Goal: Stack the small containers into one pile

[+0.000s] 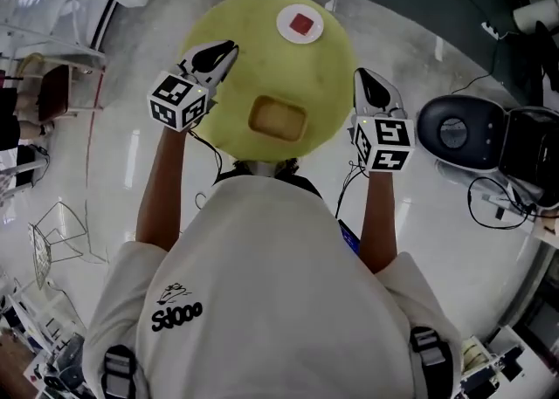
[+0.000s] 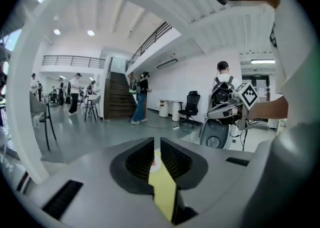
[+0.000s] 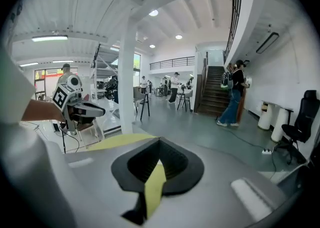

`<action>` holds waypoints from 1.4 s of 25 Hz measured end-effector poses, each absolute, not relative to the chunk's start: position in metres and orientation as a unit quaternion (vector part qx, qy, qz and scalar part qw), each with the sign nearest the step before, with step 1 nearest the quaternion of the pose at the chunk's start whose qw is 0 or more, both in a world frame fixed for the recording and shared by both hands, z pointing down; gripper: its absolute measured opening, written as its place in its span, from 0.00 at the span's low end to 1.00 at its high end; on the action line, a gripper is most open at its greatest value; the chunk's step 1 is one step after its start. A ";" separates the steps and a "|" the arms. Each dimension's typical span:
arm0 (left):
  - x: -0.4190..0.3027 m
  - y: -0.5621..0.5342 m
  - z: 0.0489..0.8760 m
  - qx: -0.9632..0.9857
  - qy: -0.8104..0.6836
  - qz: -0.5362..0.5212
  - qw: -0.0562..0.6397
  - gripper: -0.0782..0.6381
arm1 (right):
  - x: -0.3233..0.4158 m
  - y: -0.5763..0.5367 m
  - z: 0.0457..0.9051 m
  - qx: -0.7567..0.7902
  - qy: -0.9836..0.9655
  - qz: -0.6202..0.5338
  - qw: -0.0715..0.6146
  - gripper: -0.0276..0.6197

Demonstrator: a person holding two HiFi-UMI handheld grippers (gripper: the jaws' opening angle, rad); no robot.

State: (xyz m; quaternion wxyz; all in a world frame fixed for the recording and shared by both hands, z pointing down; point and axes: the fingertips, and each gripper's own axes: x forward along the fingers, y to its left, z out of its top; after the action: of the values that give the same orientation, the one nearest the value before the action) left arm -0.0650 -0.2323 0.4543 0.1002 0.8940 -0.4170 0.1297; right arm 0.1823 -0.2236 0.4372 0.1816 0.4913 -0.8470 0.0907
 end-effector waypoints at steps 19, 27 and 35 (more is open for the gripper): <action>-0.126 -0.233 0.306 0.842 -0.522 0.120 -0.071 0.12 | 0.070 -0.244 0.307 0.421 -0.893 -0.071 0.141 0.06; -0.125 -0.225 0.306 0.848 -0.509 0.130 -0.072 0.12 | 0.056 -0.234 0.299 0.425 -0.893 -0.069 0.132 0.06; -0.115 -0.218 0.303 0.858 -0.493 0.125 -0.071 0.12 | 0.054 -0.225 0.300 0.427 -0.892 -0.067 0.132 0.06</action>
State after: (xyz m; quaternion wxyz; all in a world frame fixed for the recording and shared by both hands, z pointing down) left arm -0.1154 -0.2183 0.3028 -0.0706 0.8579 -0.4933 0.1254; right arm 0.0541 -0.2253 0.2998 0.1325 0.4269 -0.8920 -0.0671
